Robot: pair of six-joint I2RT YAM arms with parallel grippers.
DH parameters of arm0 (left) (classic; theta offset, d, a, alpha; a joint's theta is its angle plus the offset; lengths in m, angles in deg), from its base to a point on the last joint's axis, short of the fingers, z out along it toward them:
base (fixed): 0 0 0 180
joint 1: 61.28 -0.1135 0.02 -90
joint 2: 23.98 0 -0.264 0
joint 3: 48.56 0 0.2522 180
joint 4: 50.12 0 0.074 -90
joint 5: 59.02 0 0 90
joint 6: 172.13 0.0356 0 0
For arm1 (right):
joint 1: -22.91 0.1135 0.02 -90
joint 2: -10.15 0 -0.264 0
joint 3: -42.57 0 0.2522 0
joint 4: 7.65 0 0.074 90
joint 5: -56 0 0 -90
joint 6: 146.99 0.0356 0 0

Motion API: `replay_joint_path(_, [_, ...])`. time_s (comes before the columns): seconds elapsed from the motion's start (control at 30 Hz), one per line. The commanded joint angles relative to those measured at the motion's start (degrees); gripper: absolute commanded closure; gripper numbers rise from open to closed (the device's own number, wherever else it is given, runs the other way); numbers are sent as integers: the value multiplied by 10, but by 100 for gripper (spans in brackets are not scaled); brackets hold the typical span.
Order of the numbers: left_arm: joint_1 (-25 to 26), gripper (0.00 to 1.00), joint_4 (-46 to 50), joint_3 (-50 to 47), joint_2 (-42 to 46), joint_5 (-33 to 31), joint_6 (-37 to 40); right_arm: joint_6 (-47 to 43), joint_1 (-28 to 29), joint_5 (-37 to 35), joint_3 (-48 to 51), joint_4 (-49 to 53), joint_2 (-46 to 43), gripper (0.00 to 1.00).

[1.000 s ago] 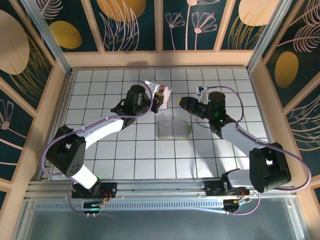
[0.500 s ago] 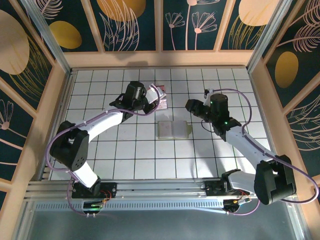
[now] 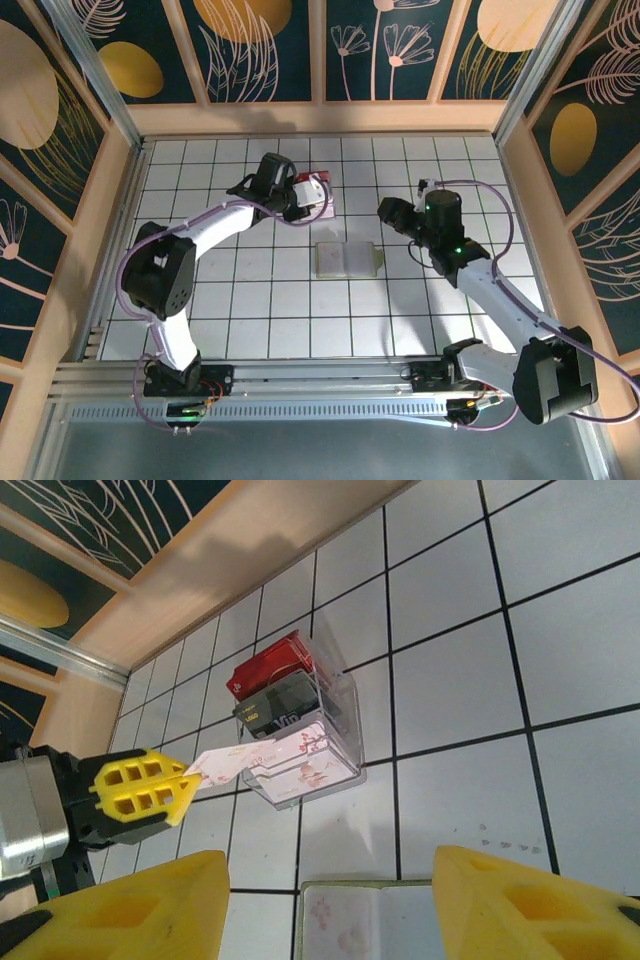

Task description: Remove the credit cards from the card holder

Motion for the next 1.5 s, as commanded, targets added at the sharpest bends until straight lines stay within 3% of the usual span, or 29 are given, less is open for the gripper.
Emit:
replay_joint_path(0.0, [-7,100,64,43,-25,32,54,-6,3,-25,-10,15,-20,41])
replay_joint_path(0.4, [-18,100,132,120,-85,34,103,1,2,-36,-8,17,-29,30])
replay_joint_path(0.67, [-23,100,169,179,-128,31,113,3,2,-47,-8,26,-36,29])
replay_joint_path(1.47, [-23,100,221,228,-178,-3,114,7,4,-58,-7,37,-32,28])
